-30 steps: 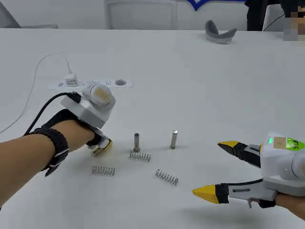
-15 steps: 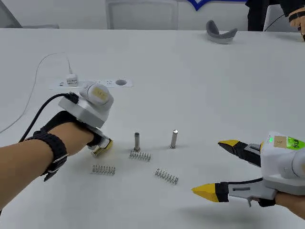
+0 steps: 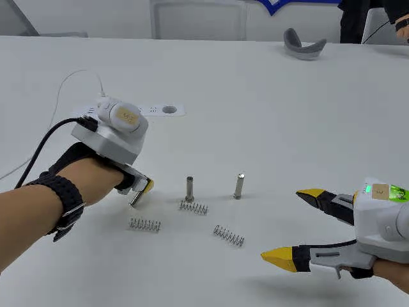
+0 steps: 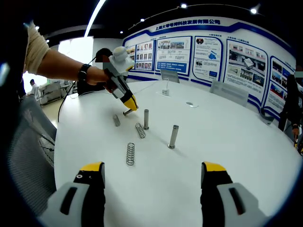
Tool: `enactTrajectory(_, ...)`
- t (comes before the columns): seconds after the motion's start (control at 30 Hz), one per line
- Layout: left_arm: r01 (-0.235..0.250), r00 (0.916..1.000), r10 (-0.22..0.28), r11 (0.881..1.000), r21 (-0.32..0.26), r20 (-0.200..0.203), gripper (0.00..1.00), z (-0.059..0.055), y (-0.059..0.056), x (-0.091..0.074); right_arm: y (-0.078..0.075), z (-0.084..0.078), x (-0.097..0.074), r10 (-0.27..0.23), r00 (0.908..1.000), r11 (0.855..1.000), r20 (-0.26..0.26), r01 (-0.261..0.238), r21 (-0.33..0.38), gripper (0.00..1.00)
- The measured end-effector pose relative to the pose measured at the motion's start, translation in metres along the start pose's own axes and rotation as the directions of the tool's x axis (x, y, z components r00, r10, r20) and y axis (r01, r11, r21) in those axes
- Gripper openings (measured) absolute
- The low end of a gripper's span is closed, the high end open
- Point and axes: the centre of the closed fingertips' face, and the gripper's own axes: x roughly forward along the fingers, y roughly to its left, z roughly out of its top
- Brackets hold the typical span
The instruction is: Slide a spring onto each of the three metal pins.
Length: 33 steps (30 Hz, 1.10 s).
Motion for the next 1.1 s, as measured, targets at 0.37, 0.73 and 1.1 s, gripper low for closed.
enactTrajectory(0.37,-0.009,0.9986,0.011,0.999,-0.035,0.051,0.07,-0.004,0.003,-0.013,0.003,-0.001,0.001,0.010,0.9999,1.000,-0.008,-0.010,-0.006,0.85)
enactTrajectory(0.73,-0.019,0.9942,0.027,0.996,-0.083,0.104,0.07,-0.007,0.006,-0.026,0.007,-0.001,0.003,0.021,0.9997,1.000,-0.012,-0.021,-0.014,0.85)
enactTrajectory(1.1,-0.027,0.9902,0.038,0.996,-0.081,0.134,0.07,-0.015,0.005,-0.034,0.008,0.000,0.002,0.023,0.9997,1.000,-0.011,-0.023,-0.016,0.85)
